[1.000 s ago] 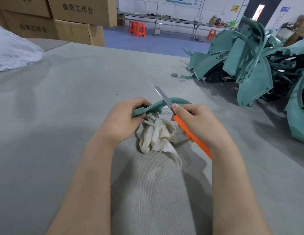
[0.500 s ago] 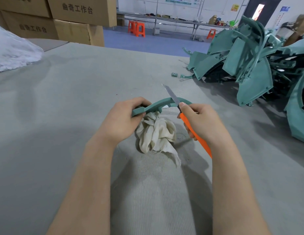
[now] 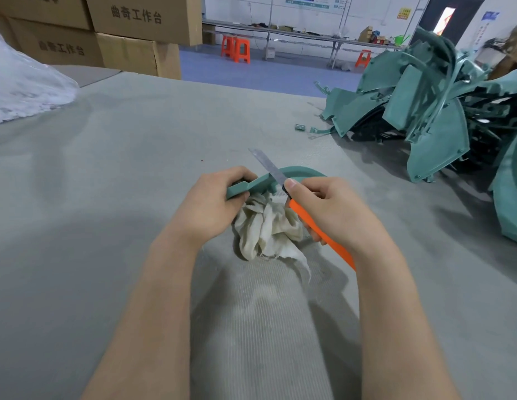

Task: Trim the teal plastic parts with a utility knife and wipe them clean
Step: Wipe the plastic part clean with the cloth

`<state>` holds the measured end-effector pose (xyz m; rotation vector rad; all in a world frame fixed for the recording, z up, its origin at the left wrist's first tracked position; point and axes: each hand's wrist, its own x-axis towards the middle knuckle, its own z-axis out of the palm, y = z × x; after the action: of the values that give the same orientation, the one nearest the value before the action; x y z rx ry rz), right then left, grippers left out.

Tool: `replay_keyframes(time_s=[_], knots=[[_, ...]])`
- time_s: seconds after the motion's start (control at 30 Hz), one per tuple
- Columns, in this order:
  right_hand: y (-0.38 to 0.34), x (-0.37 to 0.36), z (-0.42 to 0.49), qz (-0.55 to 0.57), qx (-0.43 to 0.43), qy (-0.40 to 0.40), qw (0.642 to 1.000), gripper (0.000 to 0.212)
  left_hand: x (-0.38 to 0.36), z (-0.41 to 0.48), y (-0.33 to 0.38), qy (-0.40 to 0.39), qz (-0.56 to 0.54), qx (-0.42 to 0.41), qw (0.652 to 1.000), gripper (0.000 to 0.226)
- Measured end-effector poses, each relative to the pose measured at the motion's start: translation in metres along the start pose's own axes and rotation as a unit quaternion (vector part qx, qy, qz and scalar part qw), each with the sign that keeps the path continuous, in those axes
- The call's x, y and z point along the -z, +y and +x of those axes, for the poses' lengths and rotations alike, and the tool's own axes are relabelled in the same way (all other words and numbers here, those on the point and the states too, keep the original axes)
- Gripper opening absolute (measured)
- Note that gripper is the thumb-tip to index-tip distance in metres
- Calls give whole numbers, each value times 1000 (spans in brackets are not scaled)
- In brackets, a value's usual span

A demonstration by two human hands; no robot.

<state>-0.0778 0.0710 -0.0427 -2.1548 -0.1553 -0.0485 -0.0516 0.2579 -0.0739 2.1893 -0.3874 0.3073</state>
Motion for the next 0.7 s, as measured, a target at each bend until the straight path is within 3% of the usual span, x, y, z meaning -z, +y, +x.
replay_keyframes(time_s=[0.23,0.4,0.5,0.6,0.7], knots=[[-8,-8,-4,18,39,-33,999,39,-2,0,2,18,-36,36,999,32],[-13,-9,-7,32,54,-52,997,41,-2,2,2,21,-34,63,997,39],[-15,-15,-9,36,76,-73,994,40,-2,3,2,18,-58,54,997,27],[-18,-27,-11,50,93,-109,988,35,-3,2,5,46,-79,47,995,29],[-19,-24,-9,98,102,-63,988,39,-5,5,4,100,-54,80,990,31]])
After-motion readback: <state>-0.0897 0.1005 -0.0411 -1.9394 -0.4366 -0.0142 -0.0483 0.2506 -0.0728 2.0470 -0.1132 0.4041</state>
